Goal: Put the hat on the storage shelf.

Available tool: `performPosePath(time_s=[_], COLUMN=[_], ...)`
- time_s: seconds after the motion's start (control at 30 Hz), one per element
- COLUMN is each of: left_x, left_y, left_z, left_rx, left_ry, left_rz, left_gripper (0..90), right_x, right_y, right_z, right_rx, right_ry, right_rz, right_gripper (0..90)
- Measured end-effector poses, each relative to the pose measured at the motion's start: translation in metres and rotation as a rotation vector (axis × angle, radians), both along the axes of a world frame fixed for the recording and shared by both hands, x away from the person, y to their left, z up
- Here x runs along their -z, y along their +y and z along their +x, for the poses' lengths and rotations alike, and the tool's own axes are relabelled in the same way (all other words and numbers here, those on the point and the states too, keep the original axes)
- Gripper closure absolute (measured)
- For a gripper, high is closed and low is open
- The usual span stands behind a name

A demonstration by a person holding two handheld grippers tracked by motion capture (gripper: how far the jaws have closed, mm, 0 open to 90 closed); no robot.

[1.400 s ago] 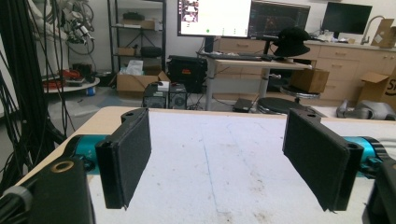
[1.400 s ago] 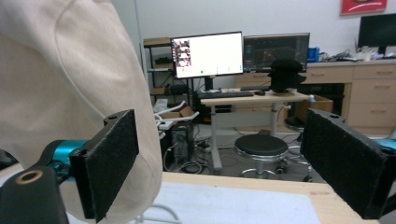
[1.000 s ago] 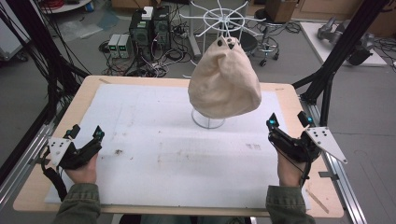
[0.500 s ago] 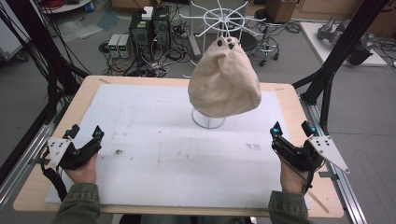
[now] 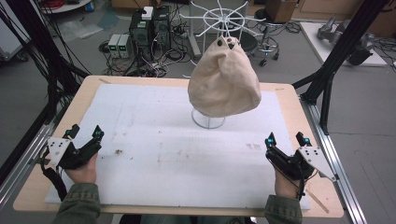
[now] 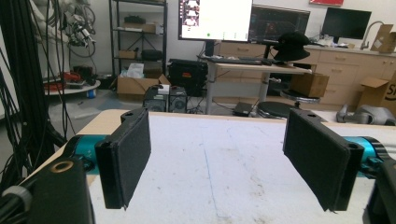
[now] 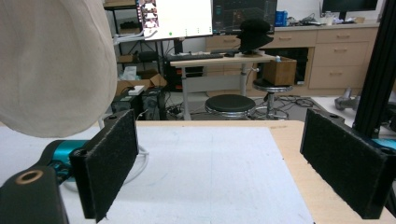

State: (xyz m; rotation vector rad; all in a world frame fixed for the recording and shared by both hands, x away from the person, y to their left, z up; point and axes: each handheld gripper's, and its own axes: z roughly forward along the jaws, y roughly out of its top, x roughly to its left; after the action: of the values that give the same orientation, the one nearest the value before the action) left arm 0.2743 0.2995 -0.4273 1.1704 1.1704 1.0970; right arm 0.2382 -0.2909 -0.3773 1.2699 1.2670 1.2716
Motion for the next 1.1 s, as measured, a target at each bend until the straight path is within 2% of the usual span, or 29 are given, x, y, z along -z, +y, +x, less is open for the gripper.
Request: performPosePath(time_s=[0.17, 0.43, 0.63, 0.77, 0.83, 0.97, 1.1], left_x=[0.0, 0.0, 0.0, 0.0, 0.0, 0.0, 0.0], left_y=[0.0, 0.0, 0.0, 0.0, 0.0, 0.0, -0.001], left_z=[0.0, 0.0, 0.0, 0.0, 0.0, 0.0, 0.0], left_rx=[0.0, 0.001, 0.002, 0.002, 0.002, 0.002, 0.003], left_ry=[-0.002, 0.0, 0.001, 0.002, 0.002, 0.001, 0.002], left_rz=[0.0, 0.0, 0.0, 0.0, 0.0, -0.001, -0.001], left_gripper=[23.7, 23.7, 23.7, 23.7, 23.7, 23.7, 23.7], right_x=[0.008, 0.02, 0.025, 0.032, 0.035, 0.036, 0.035], right_y=[-0.001, -0.002, -0.002, -0.001, 0.0, -0.001, -0.002], right_z=[0.0, -0.002, 0.001, 0.009, 0.013, 0.014, 0.014], right_rx=[-0.002, -0.012, -0.018, 0.017, 0.03, 0.028, 0.028], right_ry=[0.017, 0.027, 0.03, 0.109, 0.147, 0.167, 0.165], right_rz=[0.0, 0.036, 0.023, 0.014, -0.006, 0.008, 0.011], right_gripper=[10.6, 10.6, 10.6, 10.6, 10.6, 10.6, 10.6])
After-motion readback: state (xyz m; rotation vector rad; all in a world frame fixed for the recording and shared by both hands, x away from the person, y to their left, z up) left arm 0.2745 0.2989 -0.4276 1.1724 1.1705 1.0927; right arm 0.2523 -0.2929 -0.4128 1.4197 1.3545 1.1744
